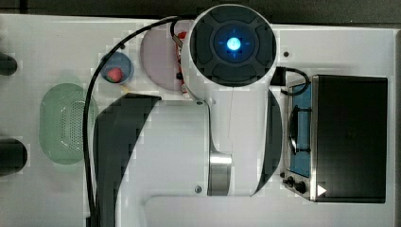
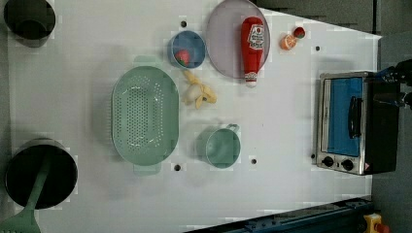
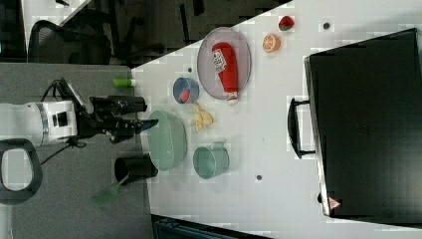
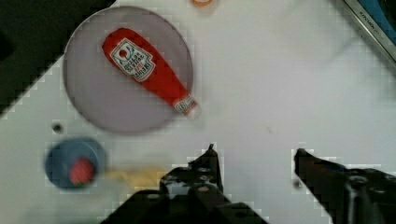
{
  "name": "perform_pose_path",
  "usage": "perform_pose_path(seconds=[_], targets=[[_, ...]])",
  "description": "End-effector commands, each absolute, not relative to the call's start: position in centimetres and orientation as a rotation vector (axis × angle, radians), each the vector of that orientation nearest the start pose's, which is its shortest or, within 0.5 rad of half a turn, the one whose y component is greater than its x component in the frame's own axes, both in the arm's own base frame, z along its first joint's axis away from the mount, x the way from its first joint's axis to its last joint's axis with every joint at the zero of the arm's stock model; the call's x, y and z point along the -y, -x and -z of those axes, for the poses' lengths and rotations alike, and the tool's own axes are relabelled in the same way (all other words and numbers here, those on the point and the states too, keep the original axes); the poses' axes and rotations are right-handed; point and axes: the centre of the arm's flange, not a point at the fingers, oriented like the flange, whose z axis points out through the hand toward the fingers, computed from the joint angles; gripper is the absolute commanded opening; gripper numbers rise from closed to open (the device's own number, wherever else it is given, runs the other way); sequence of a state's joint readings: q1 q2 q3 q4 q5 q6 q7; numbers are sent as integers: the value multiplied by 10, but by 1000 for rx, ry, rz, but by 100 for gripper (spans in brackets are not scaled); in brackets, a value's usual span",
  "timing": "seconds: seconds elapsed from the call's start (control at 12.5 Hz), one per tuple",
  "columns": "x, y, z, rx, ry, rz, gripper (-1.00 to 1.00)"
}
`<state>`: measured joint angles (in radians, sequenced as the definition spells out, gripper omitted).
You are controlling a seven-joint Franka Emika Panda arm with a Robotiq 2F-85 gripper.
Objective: Pick ketchup from plate and place it on table.
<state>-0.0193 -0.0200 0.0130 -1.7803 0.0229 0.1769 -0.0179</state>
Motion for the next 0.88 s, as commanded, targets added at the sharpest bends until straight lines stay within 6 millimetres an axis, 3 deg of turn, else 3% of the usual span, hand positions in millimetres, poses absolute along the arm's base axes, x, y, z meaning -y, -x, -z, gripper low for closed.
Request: perform_pose_path(seconds=[0.08, 0.24, 0.56, 0.88], targets=[[39, -475, -599, -1362, 2819, -155, 58], [35, -479, -595, -1343, 2831, -164, 100], [19, -504, -562, -1285, 2868, -198, 100], [-3, -543, -508, -1215, 2896, -207, 100]])
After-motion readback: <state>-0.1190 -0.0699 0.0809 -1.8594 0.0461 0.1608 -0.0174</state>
